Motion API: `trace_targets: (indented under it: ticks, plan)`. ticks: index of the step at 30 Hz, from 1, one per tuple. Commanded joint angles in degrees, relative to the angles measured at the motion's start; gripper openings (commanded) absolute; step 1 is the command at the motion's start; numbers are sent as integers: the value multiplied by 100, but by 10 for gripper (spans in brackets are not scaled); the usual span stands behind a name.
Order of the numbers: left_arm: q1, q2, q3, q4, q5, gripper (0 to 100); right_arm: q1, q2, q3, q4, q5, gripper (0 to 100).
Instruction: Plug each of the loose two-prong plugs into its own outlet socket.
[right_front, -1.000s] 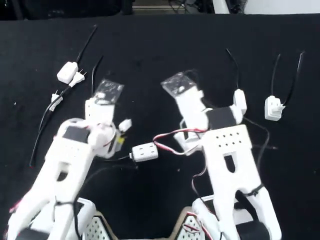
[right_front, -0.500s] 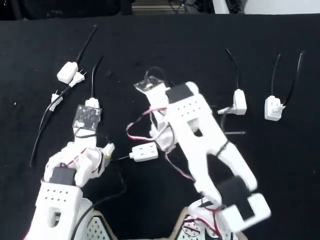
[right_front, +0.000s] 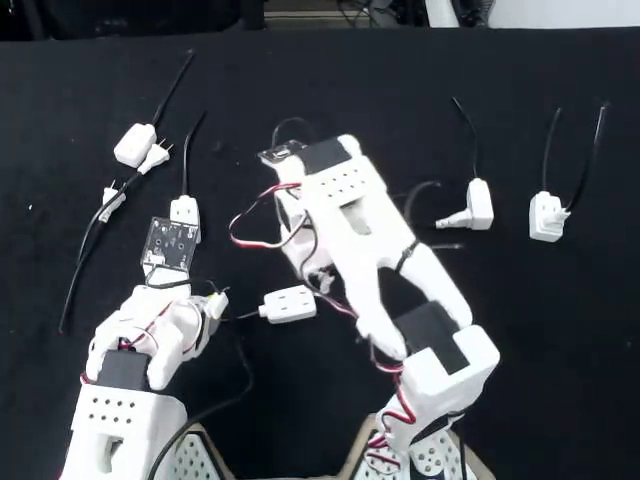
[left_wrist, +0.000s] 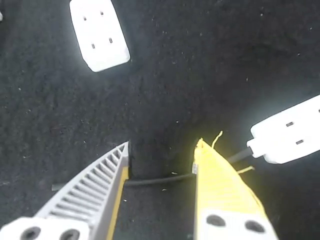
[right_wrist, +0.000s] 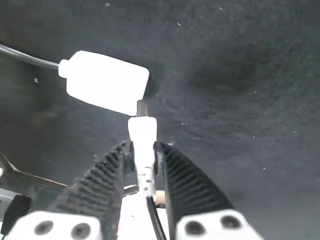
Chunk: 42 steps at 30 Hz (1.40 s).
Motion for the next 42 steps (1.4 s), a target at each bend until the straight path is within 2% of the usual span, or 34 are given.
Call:
trace_targets:
  ticks: [1, 16, 42]
  plan:
    - [-13, -88, -84, 9, 53, 213, -378, -4, -295, 176, -378, 11]
    - [-13, -114, -75, 35, 44, 213, -510, 31, -233, 193, -1380, 11]
    - [-13, -114, -66, 26, 44, 213, -527, 66, 13, 79, -1345, 11]
